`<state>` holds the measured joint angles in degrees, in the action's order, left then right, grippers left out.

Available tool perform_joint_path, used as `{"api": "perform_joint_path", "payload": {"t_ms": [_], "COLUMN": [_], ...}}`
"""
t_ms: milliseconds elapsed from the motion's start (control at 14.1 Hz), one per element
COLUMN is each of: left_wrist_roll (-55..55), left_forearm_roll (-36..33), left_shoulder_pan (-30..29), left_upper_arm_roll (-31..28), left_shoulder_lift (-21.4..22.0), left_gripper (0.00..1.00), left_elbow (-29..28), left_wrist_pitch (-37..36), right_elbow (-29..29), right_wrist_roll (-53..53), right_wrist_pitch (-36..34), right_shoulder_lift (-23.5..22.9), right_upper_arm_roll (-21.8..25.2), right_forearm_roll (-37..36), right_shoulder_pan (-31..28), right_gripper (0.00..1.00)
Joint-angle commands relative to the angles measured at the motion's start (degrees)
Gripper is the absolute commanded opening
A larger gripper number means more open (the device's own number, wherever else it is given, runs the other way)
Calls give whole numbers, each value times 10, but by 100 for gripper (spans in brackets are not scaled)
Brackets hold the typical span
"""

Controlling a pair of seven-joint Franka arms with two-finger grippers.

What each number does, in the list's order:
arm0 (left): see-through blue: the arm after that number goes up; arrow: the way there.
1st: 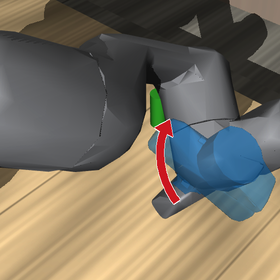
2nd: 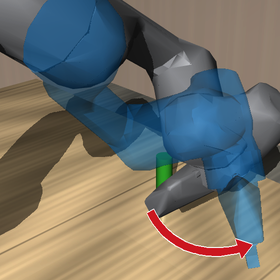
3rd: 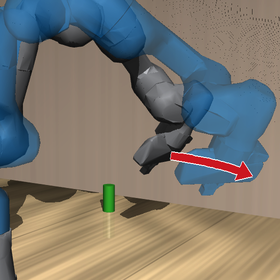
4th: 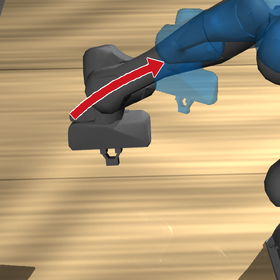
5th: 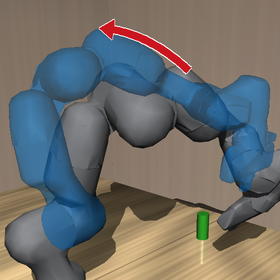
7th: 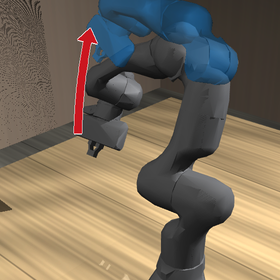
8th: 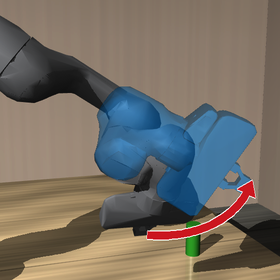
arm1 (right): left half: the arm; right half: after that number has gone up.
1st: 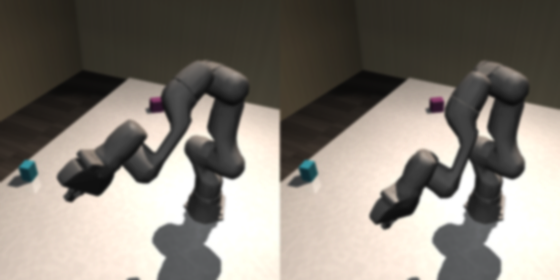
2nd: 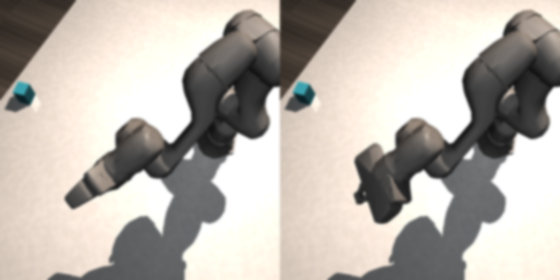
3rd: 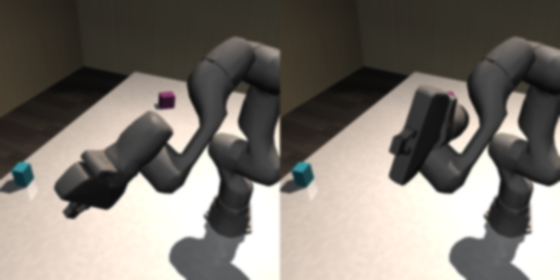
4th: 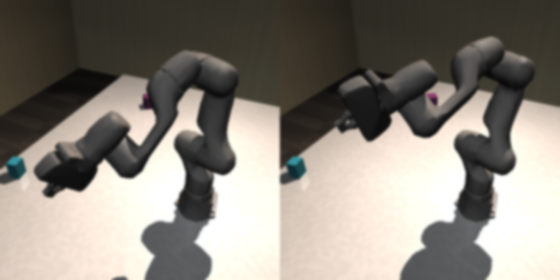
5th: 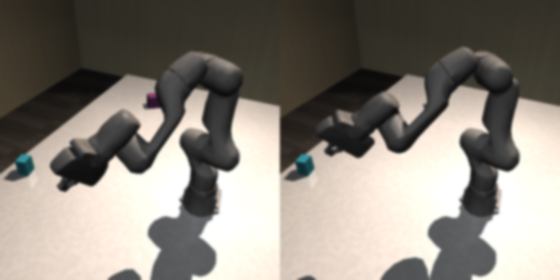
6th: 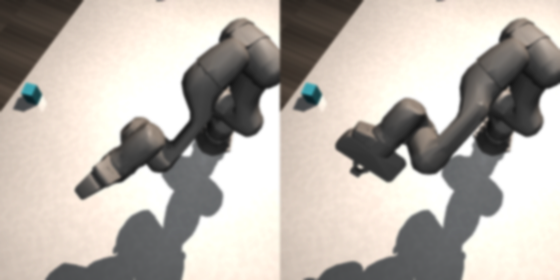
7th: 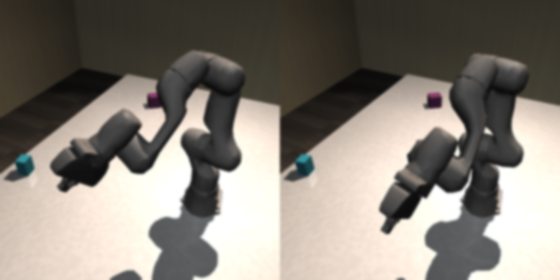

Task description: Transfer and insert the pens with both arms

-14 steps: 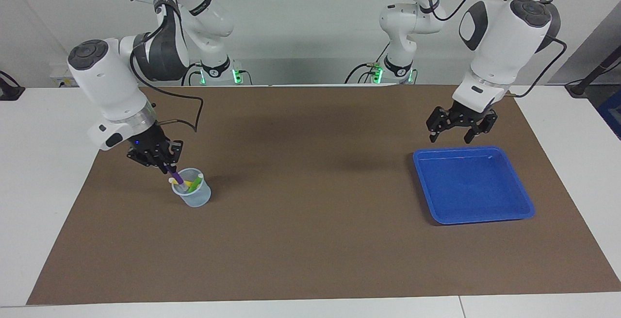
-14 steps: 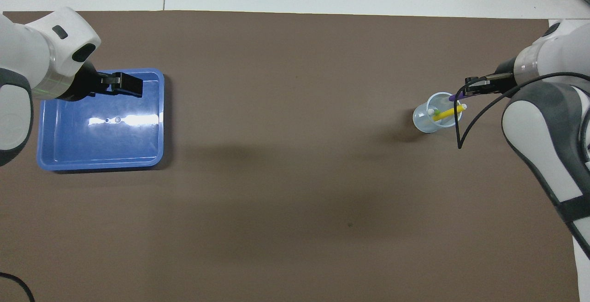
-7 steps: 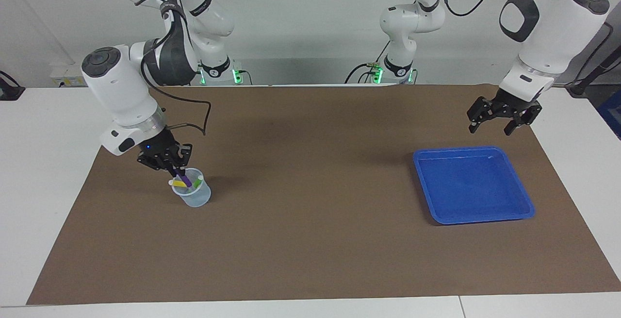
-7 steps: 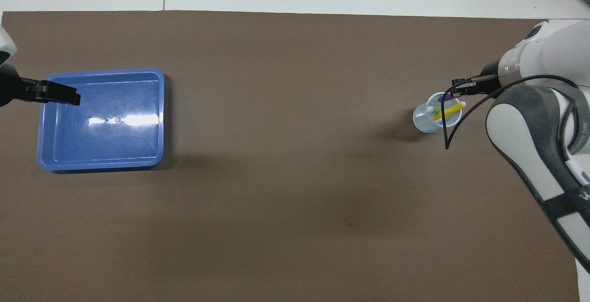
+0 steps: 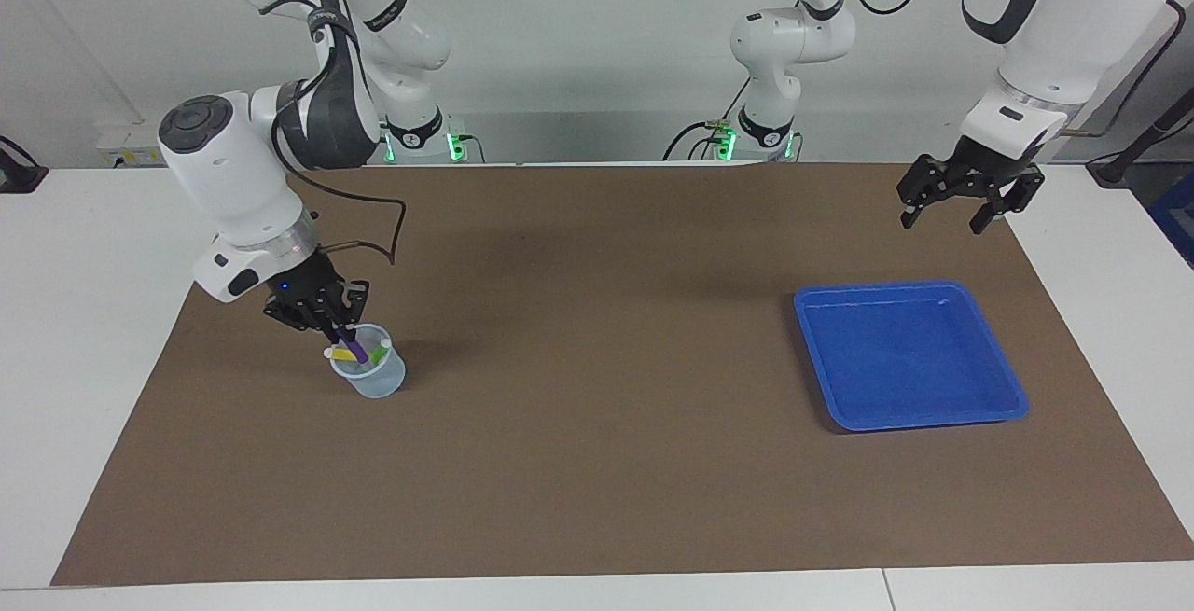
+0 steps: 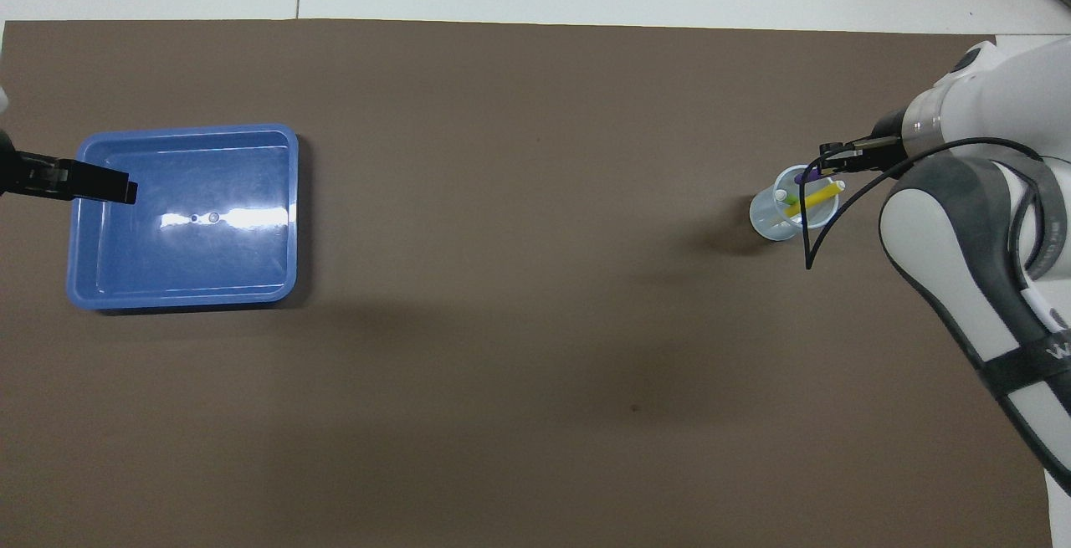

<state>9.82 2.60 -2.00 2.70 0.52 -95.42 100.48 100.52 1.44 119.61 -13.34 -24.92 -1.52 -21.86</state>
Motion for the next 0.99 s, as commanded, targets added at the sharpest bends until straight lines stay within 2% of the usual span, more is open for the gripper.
{"api": "perform_joint_path", "payload": {"t_ms": [0, 141, 283, 707, 919], "left_wrist_roll": [5, 4, 6, -8, -59], "left_forearm_roll": [-10, -22, -63, -62, -61], "left_shoulder_pan": [3, 3, 4, 4, 4], "left_upper_arm_roll": [-2, -2, 2, 12, 13], "left_shoulder_lift": [12, 12, 11, 18, 24], "left_gripper": [100, 100, 100, 100, 100], "left_elbow": [-12, -12, -11, -4, -4], "left_wrist_pitch": [-7, -8, -7, -57, -83], "right_elbow": [5, 6, 20, 36, 44], "right_wrist_roll": [-12, -12, -12, -12, -12], "right_wrist_pitch": [14, 13, 24, 38, 48], "right_shoulder_lift": [-4, -4, -1, 0, 0], "right_upper_arm_roll": [-5, -5, -5, -5, -5], "right_forearm_roll": [-16, -16, -16, -16, -16], "right_shoulder_pan": [-6, -7, -8, -14, -15], "right_gripper": [0, 0, 0, 0, 0]}}
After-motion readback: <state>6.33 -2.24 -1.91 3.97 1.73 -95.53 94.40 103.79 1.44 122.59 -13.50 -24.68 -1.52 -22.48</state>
